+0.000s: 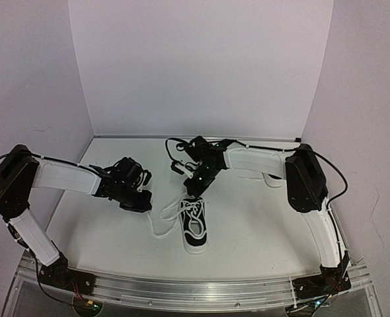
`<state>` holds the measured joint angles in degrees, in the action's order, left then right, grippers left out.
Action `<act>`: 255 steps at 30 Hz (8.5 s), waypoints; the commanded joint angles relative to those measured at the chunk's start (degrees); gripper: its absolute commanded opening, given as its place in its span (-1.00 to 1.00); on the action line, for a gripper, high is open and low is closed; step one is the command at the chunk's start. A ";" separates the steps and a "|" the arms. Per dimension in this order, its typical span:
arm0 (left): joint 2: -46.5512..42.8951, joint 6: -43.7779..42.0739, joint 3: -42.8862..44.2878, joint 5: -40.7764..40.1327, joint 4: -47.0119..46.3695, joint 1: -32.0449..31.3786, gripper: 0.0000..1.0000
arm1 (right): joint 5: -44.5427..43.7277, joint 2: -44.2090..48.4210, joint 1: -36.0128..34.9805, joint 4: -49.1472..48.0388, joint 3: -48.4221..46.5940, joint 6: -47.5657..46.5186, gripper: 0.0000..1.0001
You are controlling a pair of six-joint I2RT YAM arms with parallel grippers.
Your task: Tie the shoes
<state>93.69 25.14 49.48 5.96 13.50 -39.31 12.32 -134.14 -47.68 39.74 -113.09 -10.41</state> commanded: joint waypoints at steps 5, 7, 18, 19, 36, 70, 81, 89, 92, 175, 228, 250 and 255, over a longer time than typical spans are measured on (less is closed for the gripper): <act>-2.19 -3.94 6.47 -1.62 1.44 0.11 -1.00 | -0.39 9.32 -0.02 -1.78 5.05 2.89 -1.00; -3.18 -5.35 7.95 -2.67 2.35 0.11 -1.00 | -0.88 12.78 0.67 -3.58 7.52 4.11 -1.00; -14.84 -9.84 8.02 -4.70 0.75 0.11 -1.00 | -1.69 37.47 10.07 -13.56 29.51 12.34 -1.00; -16.32 -10.30 7.36 -4.28 0.01 0.11 -1.00 | -1.89 39.87 11.21 -14.25 31.46 13.01 -1.00; -36.58 -18.14 -2.08 21.49 -18.37 -1.14 -1.00 | 16.66 44.49 12.66 -24.97 31.27 17.57 -1.00; -46.65 -8.61 -12.24 6.14 -5.62 -2.35 -1.00 | 15.25 17.89 -0.01 -30.16 8.26 23.54 -1.00; -58.02 -8.35 -20.86 18.96 -19.80 -2.43 -1.00 | 28.08 11.10 -4.14 -30.50 2.17 23.87 -1.00; -55.06 -7.11 -19.72 21.41 -18.93 -2.70 -1.00 | 30.02 1.05 -7.32 -30.51 -1.65 25.65 -1.00; -55.83 -7.29 -19.78 19.12 -17.63 -2.70 -1.00 | 29.68 0.45 -7.53 -30.51 -1.19 25.78 -1.00; -28.39 -15.98 -9.97 12.80 -4.04 2.30 -1.00 | 19.34 10.09 1.04 -13.99 5.03 13.93 0.00; -50.57 -7.58 -21.85 -12.79 -6.31 -5.01 -1.00 | -10.88 -6.58 -12.27 11.59 -10.73 -8.92 -0.61; -42.42 -7.21 -18.50 -17.82 -5.07 -4.99 -1.00 | -17.00 -1.97 -13.97 10.38 -9.30 -9.39 -1.00; -37.97 -7.18 -17.30 -20.09 -5.93 -4.90 -1.00 | -17.81 3.04 -13.99 6.03 -5.07 -8.63 -1.00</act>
<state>53.21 17.52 28.45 -10.70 9.05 -44.31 -3.99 -138.42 -61.43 48.85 -120.46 -19.67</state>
